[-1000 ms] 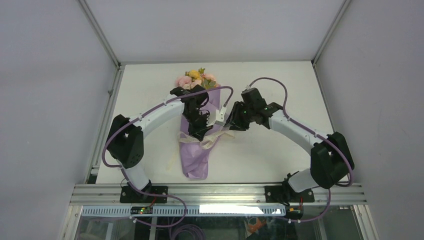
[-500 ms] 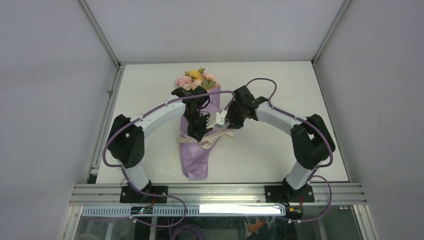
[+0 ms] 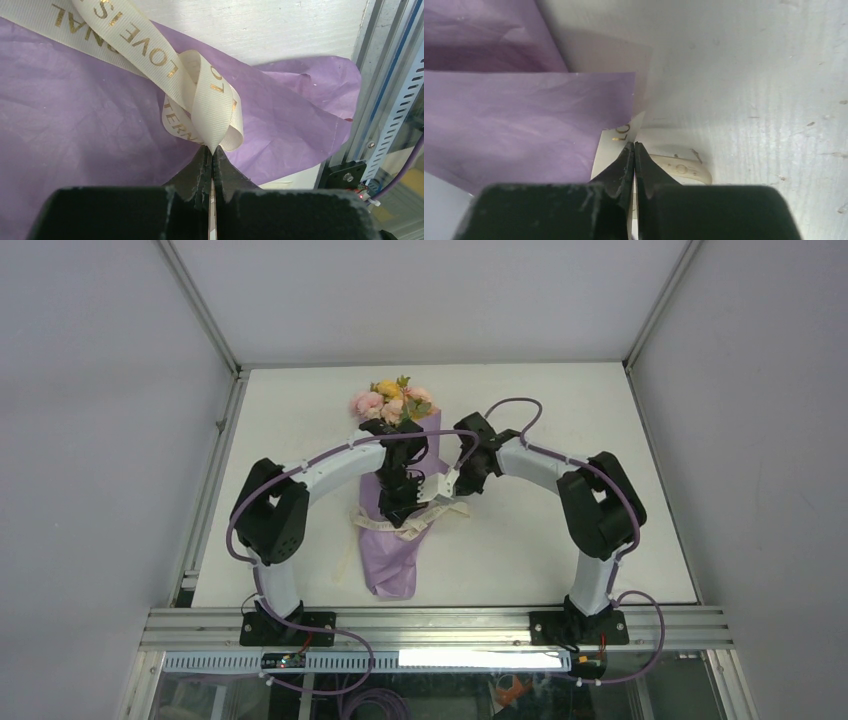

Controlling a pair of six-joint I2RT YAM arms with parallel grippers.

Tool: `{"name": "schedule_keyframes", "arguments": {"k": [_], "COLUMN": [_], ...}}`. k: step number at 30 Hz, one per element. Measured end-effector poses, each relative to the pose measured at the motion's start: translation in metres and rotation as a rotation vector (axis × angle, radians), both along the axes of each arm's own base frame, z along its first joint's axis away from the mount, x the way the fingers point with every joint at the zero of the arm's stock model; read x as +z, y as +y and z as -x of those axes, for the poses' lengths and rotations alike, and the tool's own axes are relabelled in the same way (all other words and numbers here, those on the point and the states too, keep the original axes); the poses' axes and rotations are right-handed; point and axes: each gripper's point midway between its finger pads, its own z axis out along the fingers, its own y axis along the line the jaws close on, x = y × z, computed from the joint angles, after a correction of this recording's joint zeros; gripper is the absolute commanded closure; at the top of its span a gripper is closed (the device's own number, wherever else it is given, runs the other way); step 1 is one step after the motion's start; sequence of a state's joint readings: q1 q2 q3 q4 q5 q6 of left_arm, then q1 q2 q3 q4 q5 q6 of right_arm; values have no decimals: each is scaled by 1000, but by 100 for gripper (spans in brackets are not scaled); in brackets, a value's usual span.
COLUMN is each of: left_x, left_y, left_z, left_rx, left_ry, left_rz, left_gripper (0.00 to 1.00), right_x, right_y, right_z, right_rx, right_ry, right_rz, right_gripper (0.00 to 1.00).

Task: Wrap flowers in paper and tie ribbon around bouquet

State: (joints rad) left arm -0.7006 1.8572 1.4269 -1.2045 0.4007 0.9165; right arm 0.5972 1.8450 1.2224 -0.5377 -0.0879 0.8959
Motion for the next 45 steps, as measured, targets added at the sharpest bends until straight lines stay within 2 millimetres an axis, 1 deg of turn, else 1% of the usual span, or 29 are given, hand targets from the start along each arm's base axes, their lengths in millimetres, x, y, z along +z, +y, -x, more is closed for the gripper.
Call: {"name": "schedule_keyframes", "arguments": {"k": [4, 7, 10, 12, 13, 16, 17, 19, 21, 23, 24, 26, 30, 33, 37, 40, 42, 45], "left_x": [-1, -4, -8, -9, -9, -9, -9, -9, -10, -10, -11, -11, -11, -11, -11, -13, -13, -16], "left_y": [2, 3, 4, 4, 5, 4, 3, 2, 2, 1, 2, 2, 2, 3, 4, 5, 6, 6], "left_z": [-1, -1, -1, -1, -1, 2, 4, 6, 7, 9, 9, 9, 9, 9, 8, 7, 7, 7], "left_rx": [-9, -13, -16, -21, -24, -55, -64, -78, -90, -100, -102, -103, -105, -105, -106, -107, -107, -107], "left_ry": [-4, 1, 8, 6, 4, 2, 2, 3, 4, 4, 5, 5, 5, 6, 0, -3, -3, 2], "left_rz": [-9, -20, -31, -37, -38, -43, -45, -47, -47, -48, -49, -50, -52, -54, -62, -70, -74, -79], "left_gripper": [100, 100, 100, 100, 100, 100, 100, 100, 100, 100, 100, 100, 100, 100, 100, 100, 100, 100], "right_x": [-4, -11, -16, -12, -9, 14, 21, 33, 34, 29, 25, 19, 3, -6, -6, -6, -6, -8], "right_y": [-9, -20, -30, -34, -35, -35, -33, -29, -24, -20, -19, -15, -15, -13, -6, -3, -1, 2], "right_z": [-2, 3, 8, 9, 8, 5, 4, 4, 5, 7, 7, 8, 9, 13, 14, 17, 20, 23], "right_rx": [-17, -31, -41, -38, -36, -24, -20, -6, 14, 41, 51, 66, 81, 95, 116, 130, 140, 152], "right_ry": [-5, 8, 21, 14, 4, -58, -77, -108, -114, -100, -93, -73, -32, 1, -1, 0, 7, 18], "right_rz": [32, 51, 60, 58, 54, 22, 6, -32, -61, -79, -88, -115, -154, -187, -230, -258, -273, -294], "right_gripper": [100, 100, 93, 88, 85, 63, 58, 53, 50, 48, 44, 42, 42, 46, 50, 55, 63, 81]}}
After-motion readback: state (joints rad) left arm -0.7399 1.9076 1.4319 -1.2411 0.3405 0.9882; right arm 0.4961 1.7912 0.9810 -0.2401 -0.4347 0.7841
